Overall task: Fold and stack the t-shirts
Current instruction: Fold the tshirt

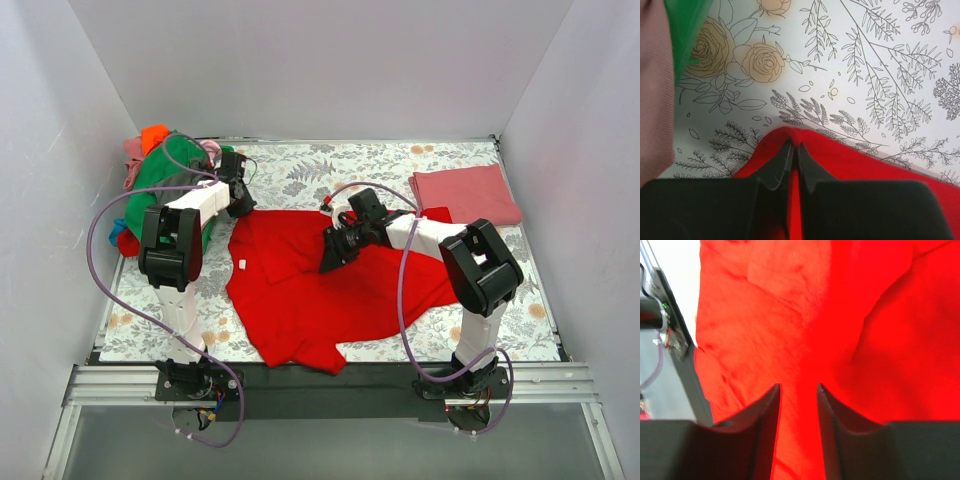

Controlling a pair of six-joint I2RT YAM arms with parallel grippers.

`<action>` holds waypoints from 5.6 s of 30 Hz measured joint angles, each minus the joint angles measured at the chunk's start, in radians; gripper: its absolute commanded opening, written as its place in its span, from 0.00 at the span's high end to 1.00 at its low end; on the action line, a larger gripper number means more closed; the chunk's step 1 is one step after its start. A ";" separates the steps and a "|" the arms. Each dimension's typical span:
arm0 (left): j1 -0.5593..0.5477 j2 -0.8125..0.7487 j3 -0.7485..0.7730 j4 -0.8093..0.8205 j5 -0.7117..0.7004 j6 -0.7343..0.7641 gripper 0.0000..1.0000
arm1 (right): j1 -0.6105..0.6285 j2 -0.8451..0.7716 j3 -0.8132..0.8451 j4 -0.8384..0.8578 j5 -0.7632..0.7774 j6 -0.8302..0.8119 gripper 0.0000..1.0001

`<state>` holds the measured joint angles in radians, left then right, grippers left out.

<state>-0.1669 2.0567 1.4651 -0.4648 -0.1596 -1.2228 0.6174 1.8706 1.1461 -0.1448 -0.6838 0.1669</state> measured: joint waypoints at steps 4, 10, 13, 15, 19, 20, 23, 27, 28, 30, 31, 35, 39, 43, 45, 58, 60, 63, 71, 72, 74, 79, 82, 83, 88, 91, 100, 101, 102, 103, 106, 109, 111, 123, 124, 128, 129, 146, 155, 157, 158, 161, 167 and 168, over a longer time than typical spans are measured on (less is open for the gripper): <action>0.004 0.000 0.006 0.000 0.005 0.013 0.90 | -0.031 -0.011 0.010 -0.085 0.012 -0.078 0.44; 0.008 -0.023 0.029 -0.006 0.068 0.050 0.56 | -0.169 -0.090 0.134 -0.323 -0.043 -0.422 0.40; 0.009 -0.074 0.029 -0.004 0.116 0.071 0.52 | -0.247 -0.201 0.134 -0.387 -0.086 -0.547 0.41; 0.009 -0.118 0.029 -0.002 0.141 0.082 0.51 | -0.315 -0.267 0.134 -0.405 -0.102 -0.600 0.40; 0.009 -0.222 0.008 0.012 0.190 0.101 0.43 | -0.486 -0.364 0.132 -0.415 -0.072 -0.656 0.40; 0.009 -0.262 -0.018 0.027 0.206 0.108 0.42 | -0.543 -0.378 0.132 -0.415 -0.045 -0.658 0.41; 0.009 -0.406 -0.128 0.060 0.253 0.122 0.40 | -0.686 -0.377 0.132 -0.403 0.028 -0.642 0.41; 0.009 -0.615 -0.295 0.098 0.292 0.134 0.39 | -0.830 -0.251 0.187 -0.399 0.093 -0.590 0.42; 0.009 -0.661 -0.336 0.106 0.299 0.136 0.39 | -0.842 -0.207 0.208 -0.395 0.108 -0.579 0.42; 0.010 -0.723 -0.401 0.120 0.308 0.140 0.39 | -0.845 -0.114 0.248 -0.385 0.138 -0.542 0.42; 0.010 -0.748 -0.433 0.124 0.312 0.141 0.39 | -0.843 -0.082 0.261 -0.380 0.151 -0.531 0.43; 0.011 -0.806 -0.551 0.134 0.318 0.145 0.39 | -0.831 0.041 0.325 -0.376 0.201 -0.485 0.43; 0.011 -0.823 -0.634 0.144 0.319 0.146 0.39 | -0.821 0.095 0.365 -0.376 0.206 -0.467 0.43; 0.011 -0.824 -0.668 0.163 0.319 0.146 0.40 | -0.811 0.125 0.393 -0.372 0.206 -0.457 0.43; 0.011 -0.823 -0.673 0.164 0.319 0.146 0.40 | -0.807 0.138 0.397 -0.369 0.206 -0.456 0.43; 0.011 -0.823 -0.674 0.191 0.319 0.146 0.40 | -0.800 0.169 0.396 -0.370 0.177 -0.446 0.59; 0.011 -0.823 -0.676 0.195 0.319 0.146 0.40 | -0.799 0.169 0.396 -0.370 0.171 -0.444 0.61; 0.011 -0.823 -0.681 0.201 0.319 0.146 0.40 | -0.799 0.169 0.395 -0.370 0.161 -0.441 0.60; 0.011 -0.823 -0.687 0.204 0.318 0.146 0.40 | -0.799 0.169 0.394 -0.370 0.180 -0.434 0.53; 0.011 -0.823 -0.687 0.204 0.318 0.146 0.40 | -0.799 0.169 0.394 -0.370 0.182 -0.434 0.53; 0.011 -0.823 -0.687 0.204 0.318 0.146 0.40 | -0.799 0.169 0.394 -0.371 0.188 -0.433 0.53; 0.011 -0.823 -0.687 0.204 0.318 0.146 0.40 | -0.799 0.169 0.375 -0.369 0.187 -0.431 0.53; 0.011 -0.823 -0.687 0.204 0.318 0.146 0.40 | -0.799 0.169 0.349 -0.370 0.187 -0.431 0.54; 0.011 -0.823 -0.687 0.204 0.318 0.146 0.40 | -0.799 0.169 0.341 -0.371 0.187 -0.431 0.56; 0.011 -0.823 -0.687 0.204 0.318 0.146 0.40 | -0.799 0.169 0.327 -0.369 0.173 -0.431 0.68; 0.011 -0.822 -0.687 0.204 0.318 0.146 0.40 | -0.799 0.165 0.327 -0.369 0.162 -0.432 0.79; 0.011 -0.822 -0.687 0.204 0.318 0.146 0.40 | -0.799 0.031 0.262 -0.327 0.147 -0.427 0.94; 0.011 -0.822 -0.687 0.204 0.318 0.146 0.40 | -0.799 0.011 0.251 -0.319 0.143 -0.427 0.95; 0.011 -0.822 -0.687 0.204 0.318 0.146 0.40 | -0.799 -0.008 0.243 -0.312 0.140 -0.426 0.95; 0.011 -0.822 -0.687 0.204 0.317 0.146 0.40 | -0.799 -0.025 0.232 -0.300 0.137 -0.425 0.95; 0.011 -0.822 -0.687 0.204 0.317 0.146 0.41 | -0.799 -0.060 0.204 -0.267 0.133 -0.417 0.96; 0.011 -0.822 -0.687 0.204 0.317 0.146 0.41 | -0.799 -0.067 0.191 -0.241 0.136 -0.404 0.97; 0.011 -0.822 -0.687 0.204 0.317 0.146 0.41 | -0.799 -0.067 0.190 -0.237 0.142 -0.398 0.97; 0.011 -0.822 -0.687 0.204 0.307 0.146 0.41 | -0.787 -0.013 0.254 -0.210 0.200 -0.374 0.98; 0.011 -0.822 -0.687 0.204 0.306 0.146 0.41 | -0.785 -0.012 0.259 -0.210 0.204 -0.373 0.98; 0.011 -0.820 -0.687 0.204 0.305 0.146 0.41 | -0.772 -0.011 0.282 -0.198 0.222 -0.371 0.98; 0.011 -0.820 -0.687 0.204 0.305 0.146 0.41 | -0.769 -0.011 0.290 -0.193 0.230 -0.370 0.98; 0.011 -0.820 -0.687 0.204 0.286 0.153 0.41 | -0.721 0.135 0.462 -0.094 0.412 -0.304 0.99; 0.011 -0.845 -0.686 0.200 0.285 0.132 0.28 | -0.670 0.178 0.520 -0.064 0.529 -0.293 0.62; 0.012 -0.858 -0.686 0.191 0.295 0.117 0.27 | -0.669 0.178 0.518 -0.060 0.541 -0.299 0.55; 0.013 -0.863 -0.685 0.182 0.303 0.109 0.27 | -0.669 0.175 0.511 -0.050 0.547 -0.302 0.53; 0.014 -0.879 -0.684 0.158 0.335 0.080 0.27 | -0.668 0.158 0.471 -0.036 0.550 -0.315 0.44; 0.014 -0.963 -0.684 0.104 0.436 0.031 0.27 | -0.639 0.007 0.268 -0.041 0.499 -0.385 0.26; 0.014 -0.984 -0.685 0.098 0.461 0.024 0.27 | -0.626 -0.036 0.225 -0.039 0.481 -0.406 0.24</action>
<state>-0.1532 1.0725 0.7803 -0.3672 0.3012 -1.1992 -0.0082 1.8347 1.3712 -0.1841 -0.2028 -0.2386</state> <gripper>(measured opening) 0.731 0.718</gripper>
